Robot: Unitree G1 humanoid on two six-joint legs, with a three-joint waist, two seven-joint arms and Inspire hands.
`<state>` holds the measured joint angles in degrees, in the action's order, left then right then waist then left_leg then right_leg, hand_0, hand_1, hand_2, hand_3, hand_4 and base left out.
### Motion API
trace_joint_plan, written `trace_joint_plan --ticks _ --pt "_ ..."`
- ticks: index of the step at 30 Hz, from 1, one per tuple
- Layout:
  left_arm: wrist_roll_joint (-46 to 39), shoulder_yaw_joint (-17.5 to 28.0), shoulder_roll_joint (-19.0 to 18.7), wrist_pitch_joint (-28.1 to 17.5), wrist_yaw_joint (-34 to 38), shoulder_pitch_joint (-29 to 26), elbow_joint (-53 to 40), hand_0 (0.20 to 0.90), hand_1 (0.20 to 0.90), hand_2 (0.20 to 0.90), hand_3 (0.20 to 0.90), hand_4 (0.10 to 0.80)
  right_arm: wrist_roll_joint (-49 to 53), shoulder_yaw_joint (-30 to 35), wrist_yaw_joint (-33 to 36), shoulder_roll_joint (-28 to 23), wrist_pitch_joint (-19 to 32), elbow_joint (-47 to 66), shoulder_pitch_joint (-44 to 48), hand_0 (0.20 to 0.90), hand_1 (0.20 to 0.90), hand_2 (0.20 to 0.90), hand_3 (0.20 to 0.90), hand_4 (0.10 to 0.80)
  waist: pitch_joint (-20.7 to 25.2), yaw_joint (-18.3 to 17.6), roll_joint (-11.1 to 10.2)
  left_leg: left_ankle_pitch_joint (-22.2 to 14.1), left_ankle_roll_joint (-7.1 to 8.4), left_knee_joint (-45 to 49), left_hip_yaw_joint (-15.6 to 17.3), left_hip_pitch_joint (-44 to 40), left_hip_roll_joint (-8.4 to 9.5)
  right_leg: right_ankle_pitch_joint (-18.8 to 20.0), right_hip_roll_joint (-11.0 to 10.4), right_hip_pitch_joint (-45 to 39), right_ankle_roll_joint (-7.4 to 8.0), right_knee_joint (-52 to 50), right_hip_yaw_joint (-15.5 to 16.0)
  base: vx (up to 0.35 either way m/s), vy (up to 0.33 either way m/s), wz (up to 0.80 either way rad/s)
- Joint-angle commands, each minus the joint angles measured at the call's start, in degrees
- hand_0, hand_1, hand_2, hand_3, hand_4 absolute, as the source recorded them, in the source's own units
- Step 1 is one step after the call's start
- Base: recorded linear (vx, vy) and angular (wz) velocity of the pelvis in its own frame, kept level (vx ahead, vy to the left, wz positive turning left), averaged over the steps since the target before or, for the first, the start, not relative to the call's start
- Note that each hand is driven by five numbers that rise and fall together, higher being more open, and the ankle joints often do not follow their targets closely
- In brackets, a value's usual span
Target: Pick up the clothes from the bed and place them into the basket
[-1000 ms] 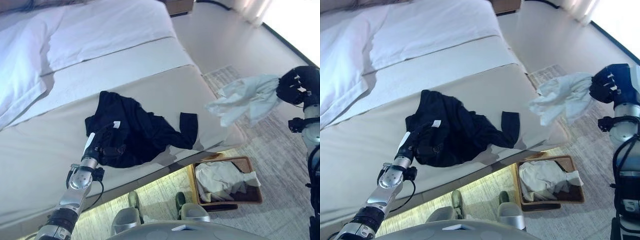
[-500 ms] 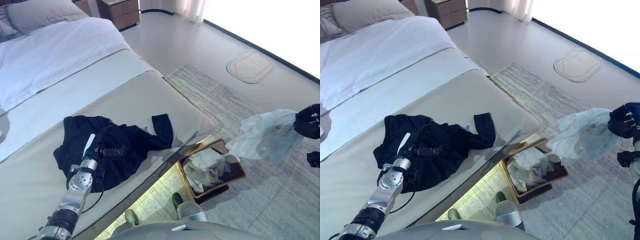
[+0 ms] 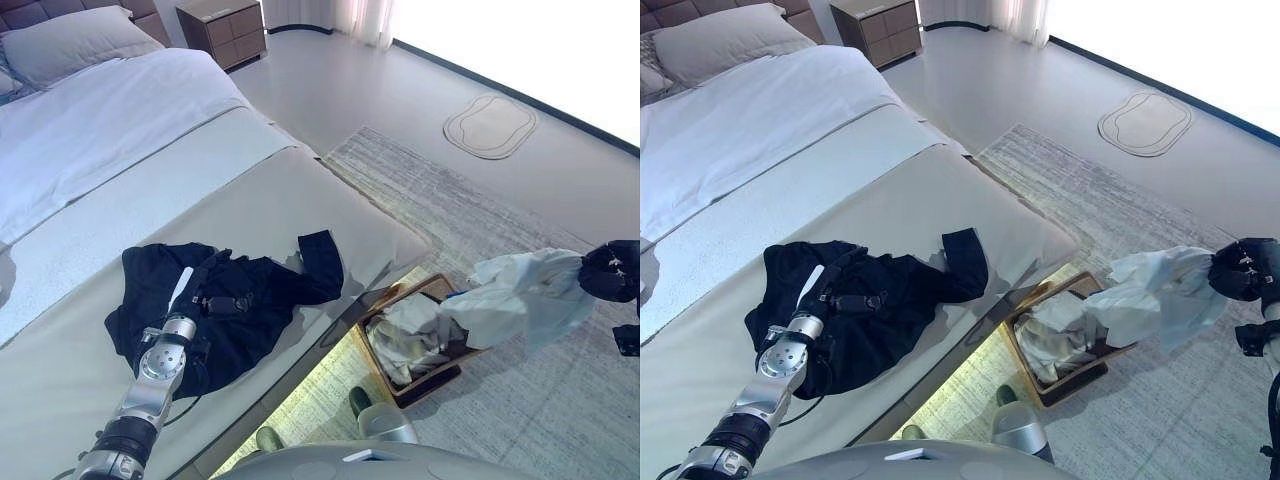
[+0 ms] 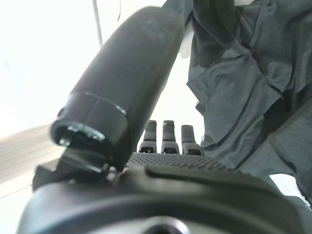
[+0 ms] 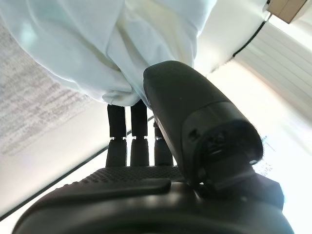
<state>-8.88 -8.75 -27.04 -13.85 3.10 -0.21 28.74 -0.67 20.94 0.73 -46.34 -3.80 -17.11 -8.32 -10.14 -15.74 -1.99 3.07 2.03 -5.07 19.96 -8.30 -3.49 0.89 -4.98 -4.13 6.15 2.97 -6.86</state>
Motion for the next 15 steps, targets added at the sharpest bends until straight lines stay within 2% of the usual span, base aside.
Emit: trace_joint_plan --ticks 1,9,10,15 --pt "0.5 0.1 -2.5 -3.2 0.5 -6.2 -0.6 0.9 0.9 0.9 0.9 0.8 1.2 1.1 2.2 -3.9 4.6 -1.5 7.4 0.3 0.3 0.3 0.2 0.1 2.7 2.3 -0.2 -11.1 -2.46 6.5 -3.4 -0.4 0.17 0.2 3.3 6.0 0.35 -4.7 3.5 -0.044 -0.035 0.03" --pt "0.7 -0.7 -2.1 -3.1 0.6 -6.4 -0.6 0.9 0.9 0.9 0.9 0.8 0.8 -4.6 1.1 -0.6 2.5 -4.5 9.2 0.3 0.3 0.3 0.2 0.1 2.0 3.1 0.6 -10.6 -2.31 6.1 -4.0 -0.2 0.39 0.3 2.9 6.1 0.34 -4.5 4.5 -0.03 -0.023 0.05" --pt "0.8 -0.9 -2.0 -3.0 0.7 -6.5 -0.5 0.9 0.9 0.9 0.9 0.8 1.1 -5.5 1.5 -0.2 1.9 -5.2 9.6 0.9 0.9 0.9 0.9 0.8 1.9 3.3 0.7 -10.5 -2.29 5.9 -4.2 -0.3 0.45 0.3 2.8 6.0 0.31 -4.5 4.7 -0.01 -0.012 0.06" --pt "0.9 -1.5 -1.4 -3.1 1.2 -6.4 -0.5 0.9 0.9 0.9 0.9 0.8 0.9 -7.5 2.4 1.1 1.5 -7.7 10.3 0.9 0.9 0.9 0.9 0.8 1.9 3.7 1.0 -10.4 -2.22 5.6 -4.2 -0.7 0.48 0.4 2.6 5.5 0.3 -4.2 5.2 0.005 -0.006 0.07"
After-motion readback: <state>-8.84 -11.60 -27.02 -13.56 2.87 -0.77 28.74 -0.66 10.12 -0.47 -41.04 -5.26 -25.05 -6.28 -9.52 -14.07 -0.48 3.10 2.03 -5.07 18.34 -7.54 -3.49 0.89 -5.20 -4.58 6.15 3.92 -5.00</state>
